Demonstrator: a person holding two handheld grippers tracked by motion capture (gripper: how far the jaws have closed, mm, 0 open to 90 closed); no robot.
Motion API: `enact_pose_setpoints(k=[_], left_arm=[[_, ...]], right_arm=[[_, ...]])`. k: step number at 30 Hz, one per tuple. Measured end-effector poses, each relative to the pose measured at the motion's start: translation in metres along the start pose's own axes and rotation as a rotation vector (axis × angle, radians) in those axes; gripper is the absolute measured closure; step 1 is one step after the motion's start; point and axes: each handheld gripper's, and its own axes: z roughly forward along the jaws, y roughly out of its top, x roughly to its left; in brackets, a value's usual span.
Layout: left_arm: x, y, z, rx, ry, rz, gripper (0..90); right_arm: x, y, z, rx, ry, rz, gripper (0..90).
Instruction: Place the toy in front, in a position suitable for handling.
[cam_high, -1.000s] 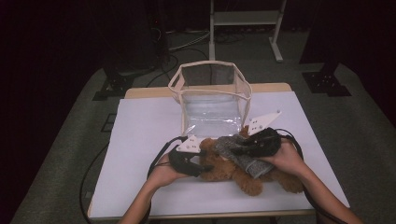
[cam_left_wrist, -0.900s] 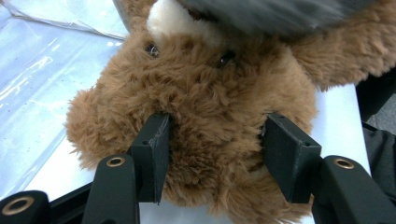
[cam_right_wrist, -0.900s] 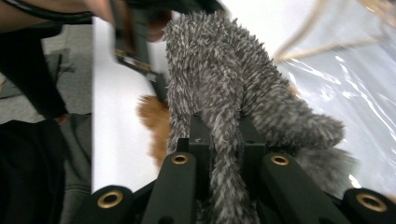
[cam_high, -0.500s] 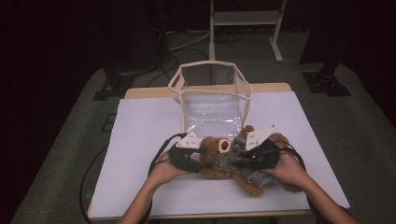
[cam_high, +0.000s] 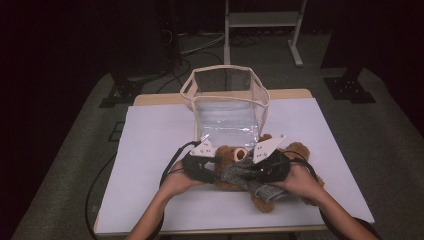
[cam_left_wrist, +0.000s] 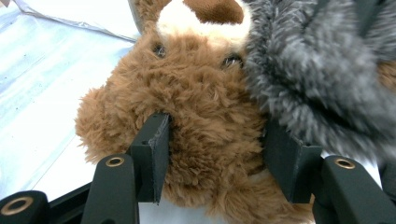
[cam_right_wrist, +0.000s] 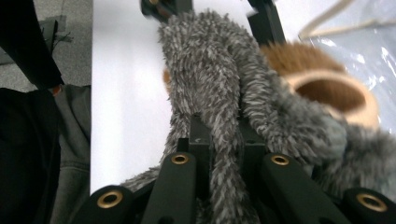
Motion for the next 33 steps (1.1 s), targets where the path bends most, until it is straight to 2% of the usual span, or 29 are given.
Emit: enact_pose_setpoints(k=[4,7,11,14,17,20,24,28,31,33], left_arm=[[-0.002,-0.002,-0.008,0.008,0.009,0.007,43.6],[-0.003,-0.005,-0.009,0.016,0.008,0.001,43.9],[-0.005,-0.007,-0.002,0.005,-0.002,-0.015,44.5],[-0.003,-0.006,0.000,-0.003,-0.009,-0.019,45.1],[-0.002,-0.006,0.001,-0.006,-0.016,-0.022,45.5],[-0.001,-0.007,0.001,-0.010,-0.016,-0.027,45.5],[0.000,-0.009,-0.003,-0.012,-0.006,-0.025,44.5],[0.000,-0.012,-0.006,-0.018,0.003,-0.029,43.6],[-0.001,-0.012,-0.002,-0.019,-0.023,-0.032,46.0],[-0.004,-0.011,0.001,-0.017,-0.029,-0.026,46.0]], right_arm=[[-0.004,-0.016,-0.009,0.010,-0.009,0.033,79.8],[-0.004,-0.020,-0.014,0.007,-0.010,0.053,79.8],[0.000,-0.011,-0.015,0.000,-0.011,0.032,79.8],[0.002,0.008,-0.015,-0.017,-0.018,0.001,79.8],[0.000,0.027,-0.008,-0.008,-0.033,-0.033,79.8],[-0.006,0.041,0.005,0.005,-0.037,-0.034,79.9],[-0.009,0.042,0.015,0.033,-0.037,-0.041,79.9],[-0.006,0.033,0.006,0.052,-0.030,-0.032,79.9],[-0.003,0.031,0.000,0.067,-0.035,-0.032,79.8],[0.000,0.036,0.000,0.072,-0.047,-0.043,79.8]])
